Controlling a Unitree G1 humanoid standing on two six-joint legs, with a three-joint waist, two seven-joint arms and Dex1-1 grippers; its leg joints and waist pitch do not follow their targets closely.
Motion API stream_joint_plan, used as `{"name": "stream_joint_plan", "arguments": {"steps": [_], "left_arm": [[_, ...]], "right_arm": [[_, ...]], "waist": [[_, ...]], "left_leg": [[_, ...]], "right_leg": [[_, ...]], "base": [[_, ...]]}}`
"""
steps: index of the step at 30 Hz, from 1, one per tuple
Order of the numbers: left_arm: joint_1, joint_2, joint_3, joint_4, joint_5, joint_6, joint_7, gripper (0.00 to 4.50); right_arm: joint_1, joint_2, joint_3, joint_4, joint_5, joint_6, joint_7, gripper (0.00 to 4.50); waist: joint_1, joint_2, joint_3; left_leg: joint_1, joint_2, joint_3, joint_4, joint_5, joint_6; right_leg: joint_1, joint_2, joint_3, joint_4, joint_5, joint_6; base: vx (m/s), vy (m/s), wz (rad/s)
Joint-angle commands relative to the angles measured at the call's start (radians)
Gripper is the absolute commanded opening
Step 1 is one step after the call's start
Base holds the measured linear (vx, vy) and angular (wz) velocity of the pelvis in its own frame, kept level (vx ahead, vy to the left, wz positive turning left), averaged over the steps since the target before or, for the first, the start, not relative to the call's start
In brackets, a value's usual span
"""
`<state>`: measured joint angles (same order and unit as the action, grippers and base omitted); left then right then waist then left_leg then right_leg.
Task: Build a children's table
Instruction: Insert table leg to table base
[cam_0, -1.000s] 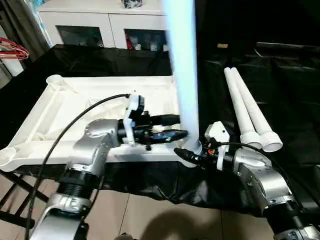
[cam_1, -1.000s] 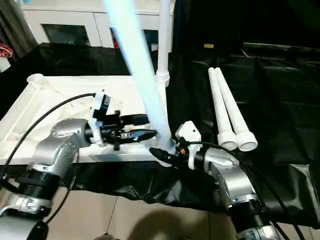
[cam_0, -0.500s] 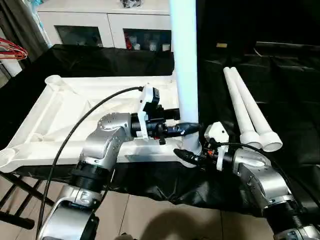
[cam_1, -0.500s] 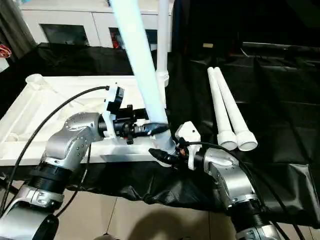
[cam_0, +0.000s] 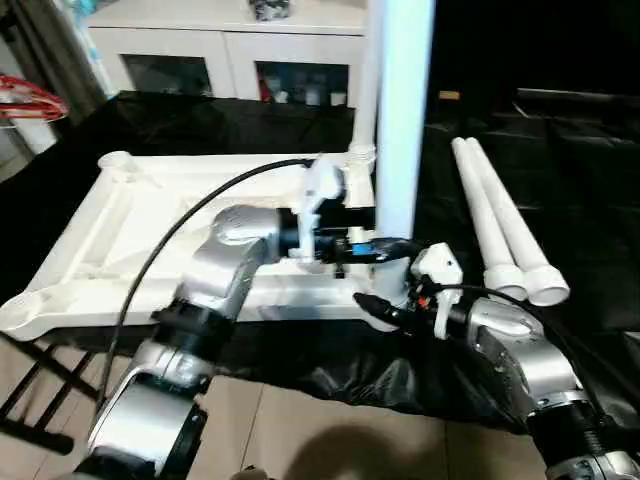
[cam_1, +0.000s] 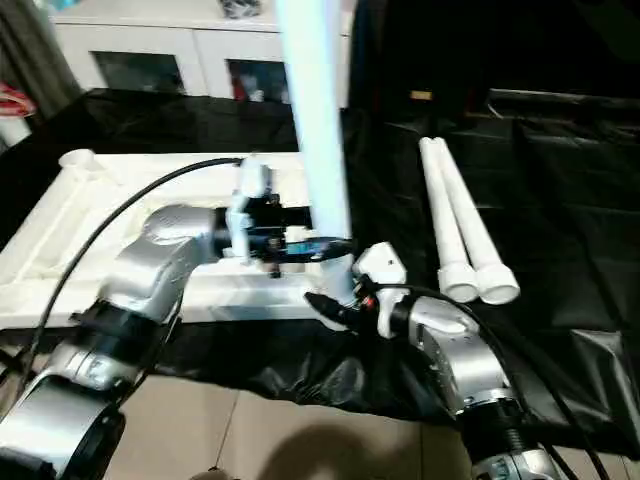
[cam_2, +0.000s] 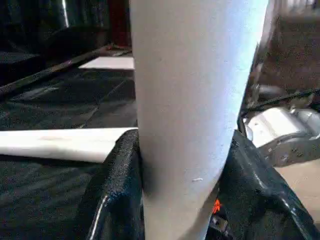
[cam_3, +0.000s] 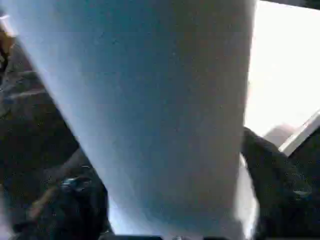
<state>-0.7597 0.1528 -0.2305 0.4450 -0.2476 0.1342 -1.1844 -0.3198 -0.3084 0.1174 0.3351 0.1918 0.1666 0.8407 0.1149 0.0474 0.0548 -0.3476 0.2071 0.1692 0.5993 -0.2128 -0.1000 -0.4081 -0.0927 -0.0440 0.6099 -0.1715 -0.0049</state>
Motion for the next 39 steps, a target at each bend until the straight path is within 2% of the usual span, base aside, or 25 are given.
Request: {"name": "stream_joint_plan", "arguments": {"steps": [1, 2, 4, 11, 14, 15, 18, 21, 25, 27, 28, 29, 30, 33, 34, 36, 37, 39], "left_arm": [[0.009, 0.014, -0.061, 0.060, 0.095, 0.007, 0.028, 1.88], [0.006, 0.013, -0.064, 0.065, 0.098, 0.008, 0.029, 1.87], [-0.006, 0.010, -0.072, 0.086, 0.112, 0.002, 0.030, 1.86], [-0.065, -0.003, -0.089, 0.146, 0.122, 0.037, 0.027, 1.86], [-0.084, -0.003, -0.090, 0.165, 0.123, 0.048, 0.029, 1.86], [-0.093, -0.003, -0.090, 0.175, 0.124, 0.053, 0.030, 1.86], [-0.104, -0.004, -0.088, 0.186, 0.121, 0.064, 0.027, 1.86], [-0.129, -0.005, -0.082, 0.214, 0.118, 0.094, 0.028, 1.86], [-0.171, -0.012, -0.074, 0.275, 0.122, 0.144, 0.058, 1.86], [-0.182, -0.015, -0.073, 0.297, 0.128, 0.157, 0.076, 1.86], [-0.190, -0.016, -0.072, 0.312, 0.131, 0.165, 0.087, 1.86], [-0.196, -0.017, -0.071, 0.325, 0.134, 0.163, 0.093, 1.86], [-0.198, -0.018, -0.070, 0.332, 0.135, 0.165, 0.095, 1.86], [-0.203, -0.017, -0.069, 0.342, 0.133, 0.167, 0.091, 1.86], [-0.204, -0.017, -0.069, 0.344, 0.133, 0.166, 0.090, 1.86], [-0.204, -0.017, -0.069, 0.345, 0.134, 0.166, 0.090, 1.86], [-0.206, -0.018, -0.068, 0.348, 0.134, 0.168, 0.088, 1.86], [-0.208, -0.019, -0.068, 0.355, 0.134, 0.172, 0.085, 1.86]], "right_arm": [[-0.009, -0.003, -0.012, -0.011, 0.012, 0.017, -0.002, 3.74], [-0.007, -0.005, -0.013, -0.014, 0.013, 0.017, -0.001, 3.97], [-0.001, -0.011, -0.013, -0.023, 0.010, 0.010, -0.005, 4.08], [0.026, -0.037, -0.024, -0.092, 0.019, 0.018, 0.007, 4.13], [0.028, -0.046, -0.026, -0.105, 0.021, 0.022, 0.012, 4.13], [0.029, -0.051, -0.027, -0.110, 0.024, 0.025, 0.014, 4.13], [0.027, -0.057, -0.028, -0.115, 0.027, 0.029, 0.017, 4.13], [0.014, -0.072, -0.037, -0.118, 0.036, 0.039, 0.024, 4.13], [-0.015, -0.093, -0.044, -0.107, 0.040, 0.058, 0.045, 4.13], [-0.026, -0.097, -0.041, -0.100, 0.039, 0.062, 0.054, 4.13], [-0.032, -0.100, -0.039, -0.095, 0.039, 0.065, 0.059, 4.13], [-0.043, -0.101, -0.037, -0.085, 0.038, 0.065, 0.065, 4.13], [-0.050, -0.102, -0.036, -0.078, 0.039, 0.067, 0.070, 4.13], [-0.072, -0.104, -0.032, -0.058, 0.040, 0.067, 0.084, 4.13], [-0.078, -0.107, -0.027, -0.052, 0.040, 0.065, 0.089, 4.13], [-0.082, -0.108, -0.024, -0.049, 0.040, 0.064, 0.092, 4.13], [-0.085, -0.110, -0.020, -0.047, 0.041, 0.067, 0.100, 3.83], [-0.094, -0.109, -0.011, -0.037, 0.037, 0.068, 0.111, 3.76]], "waist": [[-0.001, -0.010, -0.057], [0.000, -0.008, -0.060], [-0.001, -0.008, -0.060], [-0.001, -0.010, -0.058], [-0.001, -0.010, -0.059], [0.000, -0.007, -0.059], [-0.002, -0.009, -0.058], [-0.002, -0.007, -0.058], [-0.003, -0.008, -0.057], [-0.003, -0.012, -0.056], [-0.003, -0.010, -0.057], [-0.003, -0.009, -0.057], [-0.004, -0.015, -0.057], [-0.002, -0.012, -0.058], [-0.003, -0.016, -0.059], [-0.003, -0.014, -0.057], [-0.003, -0.014, -0.057], [-0.003, -0.016, -0.056]], "left_leg": [[-0.001, 0.005, 0.007, -0.080, -0.220, 0.039], [-0.007, 0.004, 0.005, -0.081, -0.212, 0.038], [-0.006, 0.004, 0.004, -0.082, -0.212, 0.036], [-0.012, 0.001, 0.002, -0.084, -0.209, 0.040], [-0.008, -0.001, 0.003, -0.083, -0.214, 0.042], [-0.009, 0.000, 0.002, -0.083, -0.213, 0.041], [-0.010, -0.001, 0.002, -0.084, -0.220, 0.041], [-0.009, 0.000, 0.001, -0.085, -0.227, 0.040], [-0.011, -0.004, 0.001, -0.084, -0.222, 0.042], [-0.011, -0.003, 0.001, -0.084, -0.217, 0.045], [-0.011, -0.003, 0.001, -0.084, -0.216, 0.046], [-0.011, -0.003, 0.001, -0.083, -0.213, 0.049], [-0.013, -0.004, 0.002, -0.083, -0.212, 0.050], [-0.013, -0.002, 0.001, -0.084, -0.205, 0.051], [-0.014, -0.002, 0.001, -0.083, -0.202, 0.053], [-0.013, -0.001, 0.001, -0.084, -0.204, 0.054], [-0.013, 0.000, 0.001, -0.084, -0.205, 0.054], [-0.012, 0.000, 0.001, -0.085, -0.212, 0.054]], "right_leg": [[0.051, -0.033, 0.026, -0.088, -0.336, -0.190], [0.056, -0.035, 0.025, -0.087, -0.346, -0.182], [0.054, -0.034, 0.024, -0.089, -0.358, -0.170], [0.056, -0.035, 0.023, -0.094, -0.396, -0.147], [0.052, -0.033, 0.023, -0.098, -0.420, -0.141], [0.053, -0.034, 0.023, -0.097, -0.418, -0.142], [0.052, -0.033, 0.022, -0.100, -0.428, -0.140], [0.051, -0.034, 0.022, -0.101, -0.434, -0.141], [0.053, -0.031, 0.019, -0.101, -0.439, -0.137], [0.053, -0.032, 0.020, -0.103, -0.438, -0.137], [0.053, -0.033, 0.020, -0.102, -0.440, -0.139], [0.053, -0.033, 0.019, -0.102, -0.434, -0.145], [0.054, -0.032, 0.019, -0.103, -0.432, -0.146], [0.055, -0.035, 0.020, -0.101, -0.420, -0.152], [0.055, -0.035, 0.019, -0.101, -0.415, -0.154], [0.055, -0.035, 0.020, -0.101, -0.414, -0.159], [0.055, -0.036, 0.020, -0.100, -0.417, -0.159], [0.054, -0.035, 0.020, -0.101, -0.427, -0.157]], "base": [[0.000, 0.000, 0.00], [0.000, 0.000, 0.00], [0.000, 0.000, 0.00], [0.000, 0.000, 0.00], [0.000, 0.000, 0.00], [0.000, 0.000, 0.00], [0.000, 0.000, 0.00], [0.000, 0.000, 0.00], [0.000, 0.000, 0.00], [0.000, 0.000, 0.00], [0.000, 0.000, 0.00], [0.000, 0.000, 0.00], [0.000, 0.000, 0.00], [0.000, 0.000, 0.00], [0.000, 0.000, 0.00], [0.000, 0.000, 0.00], [0.000, 0.000, 0.00], [0.000, 0.000, 0.00]]}}
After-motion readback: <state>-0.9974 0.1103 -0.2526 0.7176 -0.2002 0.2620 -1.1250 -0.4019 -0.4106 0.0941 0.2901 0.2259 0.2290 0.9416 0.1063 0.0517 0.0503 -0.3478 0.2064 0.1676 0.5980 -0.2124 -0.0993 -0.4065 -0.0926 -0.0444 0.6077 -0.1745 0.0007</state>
